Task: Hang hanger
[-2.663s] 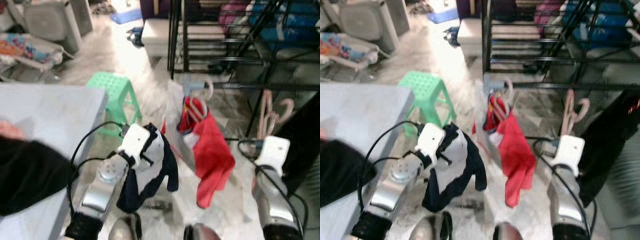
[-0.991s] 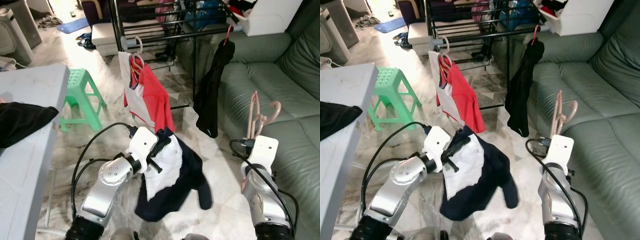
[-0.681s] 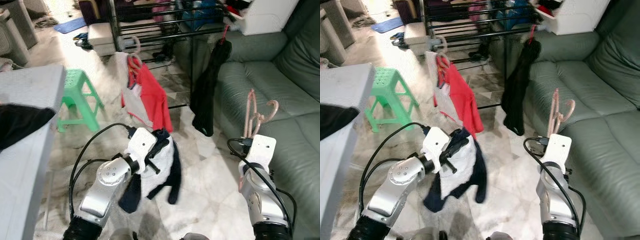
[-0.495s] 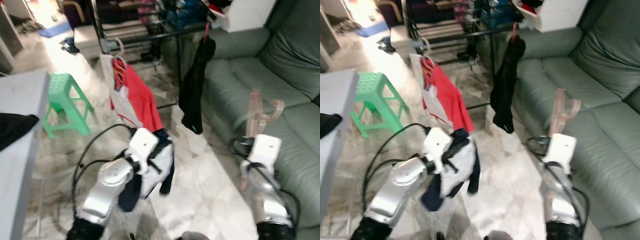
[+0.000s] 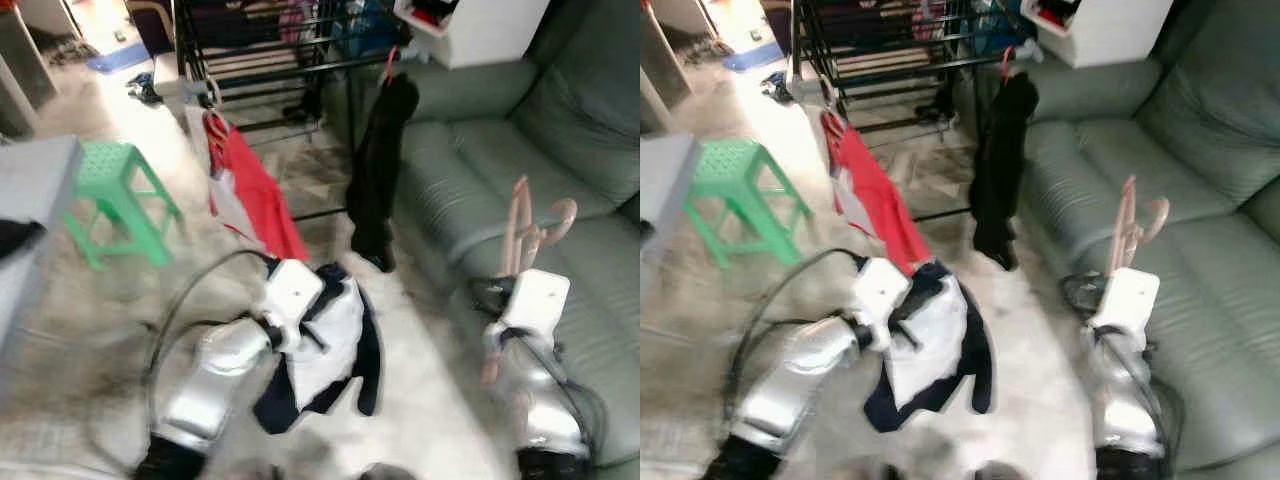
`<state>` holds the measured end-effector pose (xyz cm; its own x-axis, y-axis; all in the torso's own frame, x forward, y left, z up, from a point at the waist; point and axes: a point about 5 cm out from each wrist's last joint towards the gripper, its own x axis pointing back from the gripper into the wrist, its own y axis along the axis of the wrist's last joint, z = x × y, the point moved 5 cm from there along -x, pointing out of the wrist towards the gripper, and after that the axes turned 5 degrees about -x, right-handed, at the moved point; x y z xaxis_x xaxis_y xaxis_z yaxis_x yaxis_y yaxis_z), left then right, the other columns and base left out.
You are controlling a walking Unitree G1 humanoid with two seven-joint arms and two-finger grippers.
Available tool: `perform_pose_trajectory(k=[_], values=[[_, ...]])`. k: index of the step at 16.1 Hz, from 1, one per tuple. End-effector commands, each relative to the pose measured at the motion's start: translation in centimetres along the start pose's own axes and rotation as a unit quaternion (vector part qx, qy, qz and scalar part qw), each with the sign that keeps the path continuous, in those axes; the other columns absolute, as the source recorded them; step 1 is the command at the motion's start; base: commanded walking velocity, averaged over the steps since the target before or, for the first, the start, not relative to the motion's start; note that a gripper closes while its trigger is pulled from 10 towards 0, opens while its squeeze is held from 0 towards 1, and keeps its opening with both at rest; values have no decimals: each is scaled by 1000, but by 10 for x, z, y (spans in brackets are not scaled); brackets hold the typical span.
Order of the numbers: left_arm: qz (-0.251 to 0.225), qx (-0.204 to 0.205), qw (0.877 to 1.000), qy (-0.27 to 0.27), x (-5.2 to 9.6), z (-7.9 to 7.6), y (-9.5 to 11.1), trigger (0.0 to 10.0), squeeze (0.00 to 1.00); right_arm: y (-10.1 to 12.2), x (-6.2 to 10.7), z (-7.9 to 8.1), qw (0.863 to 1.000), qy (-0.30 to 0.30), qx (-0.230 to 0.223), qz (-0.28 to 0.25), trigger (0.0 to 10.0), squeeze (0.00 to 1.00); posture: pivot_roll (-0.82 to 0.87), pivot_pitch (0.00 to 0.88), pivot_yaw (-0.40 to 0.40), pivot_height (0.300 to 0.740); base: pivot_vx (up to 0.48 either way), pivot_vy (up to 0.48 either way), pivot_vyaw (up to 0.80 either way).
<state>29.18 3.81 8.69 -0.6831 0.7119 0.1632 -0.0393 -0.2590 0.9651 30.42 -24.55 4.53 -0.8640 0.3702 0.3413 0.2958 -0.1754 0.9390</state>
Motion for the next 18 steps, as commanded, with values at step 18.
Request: perform_pose_trajectory(k=[18], values=[[-7,-61,998,-14,-1,8,5,10000,0,6,-1,15,1000,18,-12,-5,10000,0,-23,29,27,740,0,274,-606]])
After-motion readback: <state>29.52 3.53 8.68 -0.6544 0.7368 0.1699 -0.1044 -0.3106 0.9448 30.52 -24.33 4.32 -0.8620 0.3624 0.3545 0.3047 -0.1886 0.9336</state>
